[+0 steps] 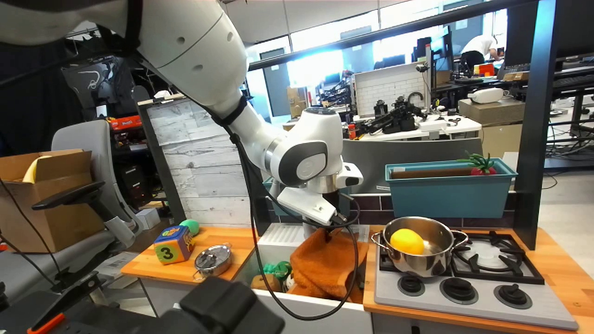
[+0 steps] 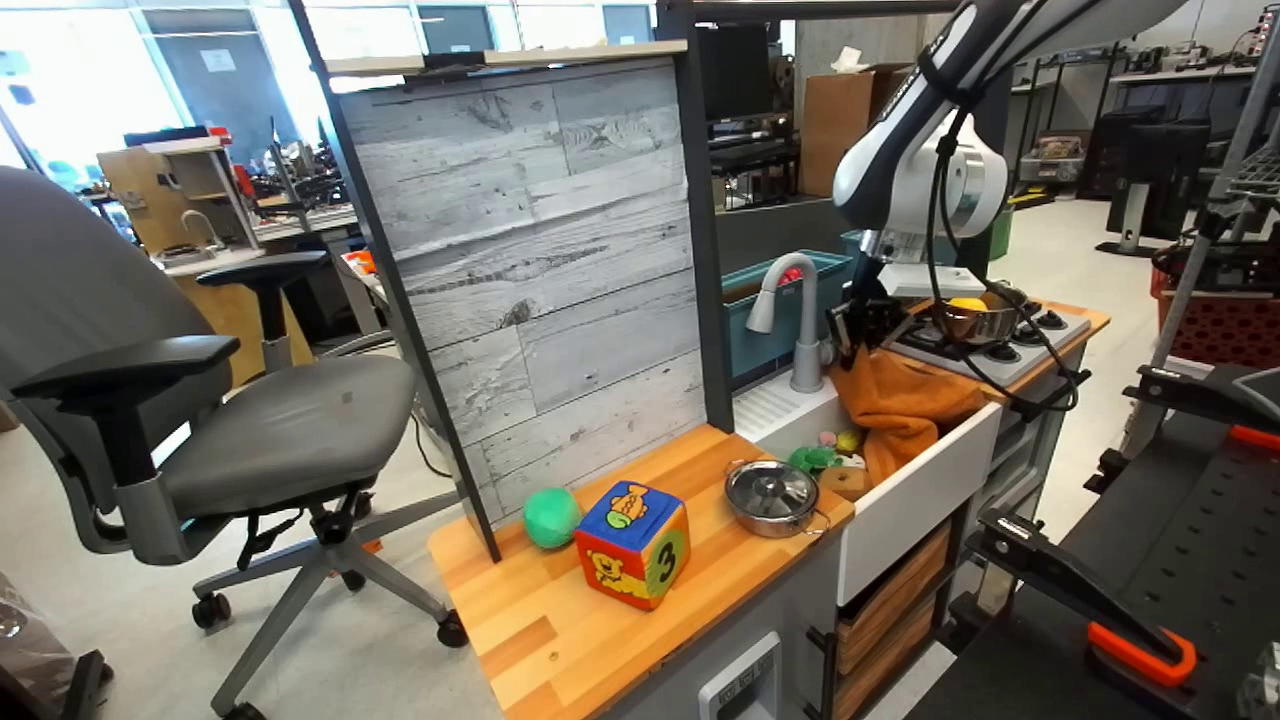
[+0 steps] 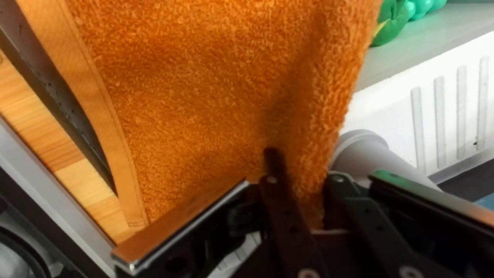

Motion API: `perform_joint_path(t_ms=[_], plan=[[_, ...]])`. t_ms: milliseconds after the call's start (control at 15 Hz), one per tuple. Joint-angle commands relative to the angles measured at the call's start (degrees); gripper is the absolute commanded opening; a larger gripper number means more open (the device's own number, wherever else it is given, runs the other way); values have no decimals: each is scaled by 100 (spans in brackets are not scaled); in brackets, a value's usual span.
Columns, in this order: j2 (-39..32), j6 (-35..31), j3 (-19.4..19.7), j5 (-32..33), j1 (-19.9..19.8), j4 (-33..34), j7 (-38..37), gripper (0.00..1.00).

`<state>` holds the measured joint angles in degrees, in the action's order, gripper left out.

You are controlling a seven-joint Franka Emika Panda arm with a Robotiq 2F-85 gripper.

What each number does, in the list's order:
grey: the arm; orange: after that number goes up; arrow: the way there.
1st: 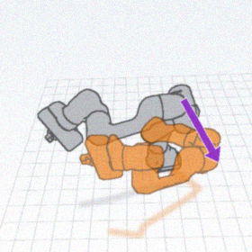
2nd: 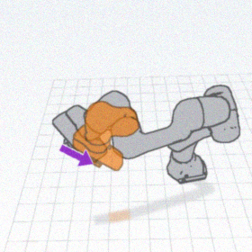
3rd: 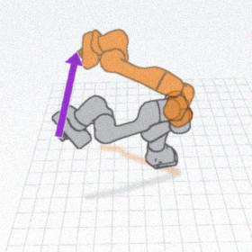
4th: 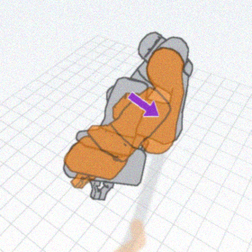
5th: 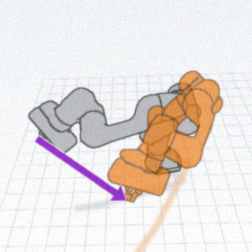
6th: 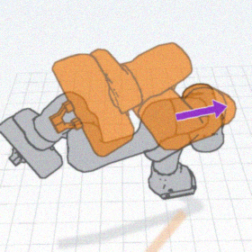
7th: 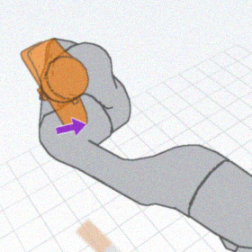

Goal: Pick up the towel and put it on the rack

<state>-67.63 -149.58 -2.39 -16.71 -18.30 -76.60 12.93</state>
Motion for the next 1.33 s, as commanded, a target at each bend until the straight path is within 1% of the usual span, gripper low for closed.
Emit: perform_joint_path(t_ms=[0, 67, 133, 267, 333, 400, 533, 667, 867, 1000, 1133, 1267], plan=[[190, 389, 132, 320, 37, -38, -253, 0], [476, 454, 208, 370, 37, -390, -296, 0], [914, 552, 314, 419, 29, -899, -377, 0], [1449, 707, 441, 431, 17, -1436, -501, 1], [1726, 770, 418, 365, -38, -1692, -482, 1], [2015, 807, 364, 287, -122, -1942, -394, 1], [2598, 737, 130, 17, -382, -2412, -144, 1], [3186, 679, -128, -392, -663, -2829, 106, 1], [4060, 625, -580, -1470, -1146, -3332, 871, 1], [4645, 719, -728, -2278, -1358, -3574, 1491, 1], [5230, 969, -651, -3183, -1403, -3717, 2209, 1], [5825, 1398, -340, -4050, -1283, -3826, 2879, 1]])
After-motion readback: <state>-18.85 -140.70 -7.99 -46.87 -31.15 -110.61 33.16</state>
